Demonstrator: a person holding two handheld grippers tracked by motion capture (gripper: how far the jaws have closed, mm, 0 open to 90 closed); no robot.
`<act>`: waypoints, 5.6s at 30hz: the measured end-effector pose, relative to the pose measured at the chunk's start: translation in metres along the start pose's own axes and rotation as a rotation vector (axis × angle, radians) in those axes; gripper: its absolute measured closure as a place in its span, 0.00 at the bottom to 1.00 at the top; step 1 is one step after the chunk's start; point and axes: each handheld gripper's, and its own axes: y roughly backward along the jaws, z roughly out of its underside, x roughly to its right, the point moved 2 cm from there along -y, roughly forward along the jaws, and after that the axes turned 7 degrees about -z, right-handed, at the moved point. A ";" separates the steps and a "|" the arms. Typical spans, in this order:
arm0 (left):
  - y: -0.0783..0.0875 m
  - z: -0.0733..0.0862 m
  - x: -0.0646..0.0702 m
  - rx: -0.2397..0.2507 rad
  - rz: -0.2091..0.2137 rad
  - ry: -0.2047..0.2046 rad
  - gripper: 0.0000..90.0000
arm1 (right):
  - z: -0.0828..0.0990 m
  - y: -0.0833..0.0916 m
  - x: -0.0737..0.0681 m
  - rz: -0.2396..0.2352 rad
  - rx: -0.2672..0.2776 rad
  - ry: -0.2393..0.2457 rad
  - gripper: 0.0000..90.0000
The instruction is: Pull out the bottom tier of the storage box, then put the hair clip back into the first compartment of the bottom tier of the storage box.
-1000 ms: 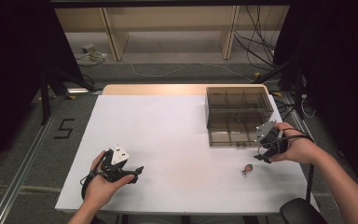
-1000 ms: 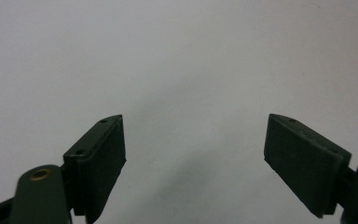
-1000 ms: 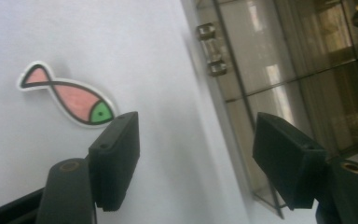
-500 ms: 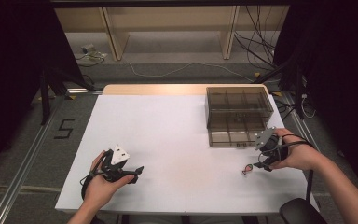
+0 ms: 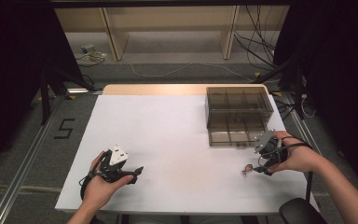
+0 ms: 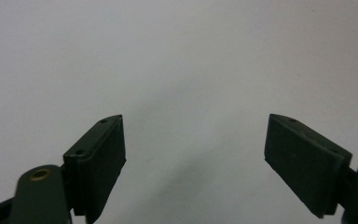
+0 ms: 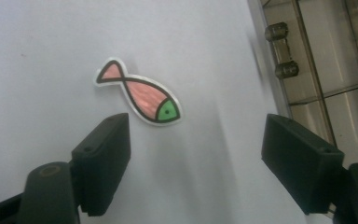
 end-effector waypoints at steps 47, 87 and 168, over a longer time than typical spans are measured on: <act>-0.003 -0.003 0.000 -0.007 -0.008 -0.003 0.23 | -0.008 -0.023 -0.007 -0.092 -0.067 0.110 0.31; -0.003 -0.003 0.000 -0.009 -0.007 -0.010 0.23 | -0.027 -0.029 -0.007 -0.192 -0.194 0.138 0.57; -0.004 -0.003 0.000 -0.008 -0.002 -0.009 0.23 | -0.026 -0.009 -0.006 -0.159 -0.094 -0.012 0.74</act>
